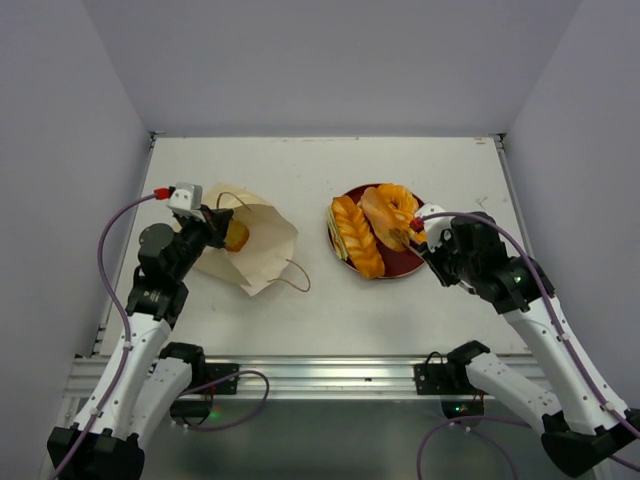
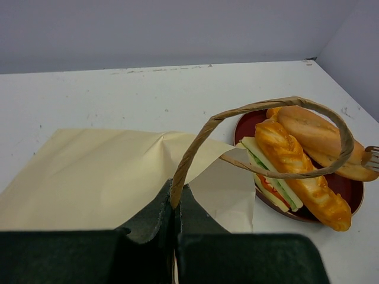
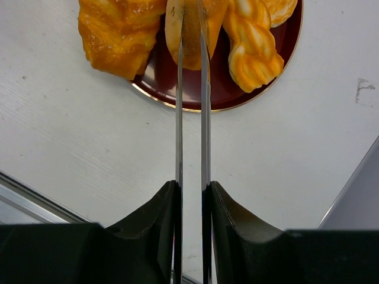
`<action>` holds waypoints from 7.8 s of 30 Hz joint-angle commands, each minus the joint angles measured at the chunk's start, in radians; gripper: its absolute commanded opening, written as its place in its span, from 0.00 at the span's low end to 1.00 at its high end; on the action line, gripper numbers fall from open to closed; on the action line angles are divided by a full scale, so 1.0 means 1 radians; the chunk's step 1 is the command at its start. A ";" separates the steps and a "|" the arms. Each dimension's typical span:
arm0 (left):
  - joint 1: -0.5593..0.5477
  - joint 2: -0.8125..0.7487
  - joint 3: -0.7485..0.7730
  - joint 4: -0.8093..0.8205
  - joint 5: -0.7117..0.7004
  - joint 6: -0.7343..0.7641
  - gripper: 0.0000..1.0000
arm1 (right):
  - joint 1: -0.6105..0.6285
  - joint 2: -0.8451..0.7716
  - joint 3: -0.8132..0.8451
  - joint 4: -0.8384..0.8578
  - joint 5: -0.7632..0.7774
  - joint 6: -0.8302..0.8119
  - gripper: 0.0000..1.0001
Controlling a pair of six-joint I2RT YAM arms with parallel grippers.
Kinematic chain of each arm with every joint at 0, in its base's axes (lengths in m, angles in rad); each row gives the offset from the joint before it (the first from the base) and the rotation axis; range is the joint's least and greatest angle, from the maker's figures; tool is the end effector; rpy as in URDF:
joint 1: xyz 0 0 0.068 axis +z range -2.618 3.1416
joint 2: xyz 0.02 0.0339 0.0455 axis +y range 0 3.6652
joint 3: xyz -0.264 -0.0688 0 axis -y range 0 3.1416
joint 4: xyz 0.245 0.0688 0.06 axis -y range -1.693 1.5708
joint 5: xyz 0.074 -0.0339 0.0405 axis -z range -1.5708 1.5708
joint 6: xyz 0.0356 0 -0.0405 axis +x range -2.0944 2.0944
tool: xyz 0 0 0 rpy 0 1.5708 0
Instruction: Take the fake bread out of the paper bag
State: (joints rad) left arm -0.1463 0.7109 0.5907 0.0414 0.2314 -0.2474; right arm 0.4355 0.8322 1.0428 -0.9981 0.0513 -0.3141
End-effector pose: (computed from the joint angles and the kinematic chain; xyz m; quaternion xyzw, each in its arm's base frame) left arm 0.1756 -0.0341 0.3074 0.0414 0.7325 -0.2150 0.6446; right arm 0.1337 0.0602 0.3410 -0.3291 0.8634 -0.0005 0.3823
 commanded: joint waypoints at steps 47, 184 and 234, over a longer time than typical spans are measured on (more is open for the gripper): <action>-0.003 -0.001 -0.035 0.067 0.309 -0.032 0.00 | -0.001 0.033 0.128 -0.091 -0.563 -0.299 0.33; -0.021 0.042 -0.012 0.005 0.149 0.151 0.01 | 0.592 -0.160 0.053 -0.008 -0.068 -0.396 0.00; -0.021 -0.091 -0.054 -0.040 0.296 0.143 0.03 | 0.370 -0.076 -0.102 0.164 0.162 -0.379 0.44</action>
State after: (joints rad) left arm -0.1646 0.6338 0.5419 -0.0113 0.4858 -0.0940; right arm 0.8059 0.7738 0.8814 -0.8299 0.2222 -0.7170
